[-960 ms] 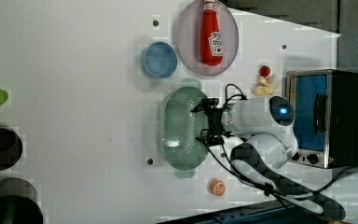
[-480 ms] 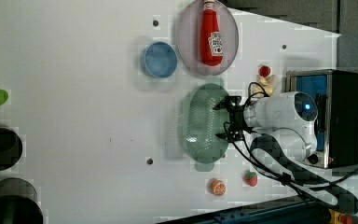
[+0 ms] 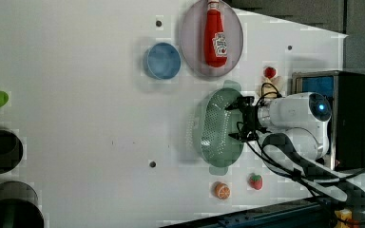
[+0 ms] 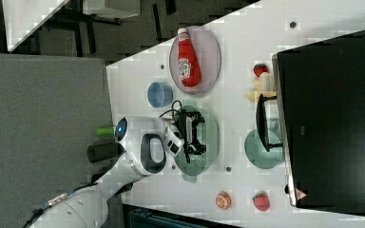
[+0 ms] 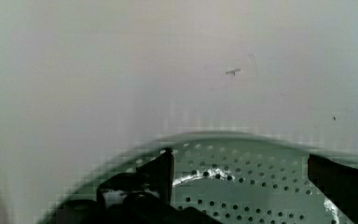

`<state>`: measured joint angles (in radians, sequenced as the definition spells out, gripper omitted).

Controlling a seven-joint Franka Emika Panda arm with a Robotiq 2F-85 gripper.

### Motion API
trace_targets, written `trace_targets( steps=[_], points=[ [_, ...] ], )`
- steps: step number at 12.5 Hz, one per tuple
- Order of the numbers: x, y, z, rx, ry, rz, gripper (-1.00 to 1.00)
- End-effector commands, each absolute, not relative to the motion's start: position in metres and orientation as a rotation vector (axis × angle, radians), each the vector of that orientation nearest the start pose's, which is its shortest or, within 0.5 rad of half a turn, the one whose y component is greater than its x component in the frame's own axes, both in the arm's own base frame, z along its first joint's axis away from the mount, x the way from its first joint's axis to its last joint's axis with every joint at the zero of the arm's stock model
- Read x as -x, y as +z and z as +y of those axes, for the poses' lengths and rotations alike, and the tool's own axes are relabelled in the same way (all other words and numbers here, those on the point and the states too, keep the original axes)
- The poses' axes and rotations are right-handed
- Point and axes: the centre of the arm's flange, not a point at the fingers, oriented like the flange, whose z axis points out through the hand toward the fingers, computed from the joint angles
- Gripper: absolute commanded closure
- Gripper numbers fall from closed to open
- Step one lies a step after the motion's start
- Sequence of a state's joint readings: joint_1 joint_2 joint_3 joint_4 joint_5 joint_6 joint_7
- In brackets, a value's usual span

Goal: Drag strainer left to right.

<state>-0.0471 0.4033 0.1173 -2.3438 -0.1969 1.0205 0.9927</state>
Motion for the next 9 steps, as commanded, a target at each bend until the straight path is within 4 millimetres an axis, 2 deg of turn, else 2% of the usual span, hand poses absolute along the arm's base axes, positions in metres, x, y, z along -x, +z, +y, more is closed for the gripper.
trace_targets(
  steps=[1, 9],
  points=[
    [-0.502, 0.166, -0.004, 2.404, 0.038, 2.22, -1.0],
    [-0.499, 0.168, -0.072, 2.398, 0.001, 2.264, -1.0]
  ],
)
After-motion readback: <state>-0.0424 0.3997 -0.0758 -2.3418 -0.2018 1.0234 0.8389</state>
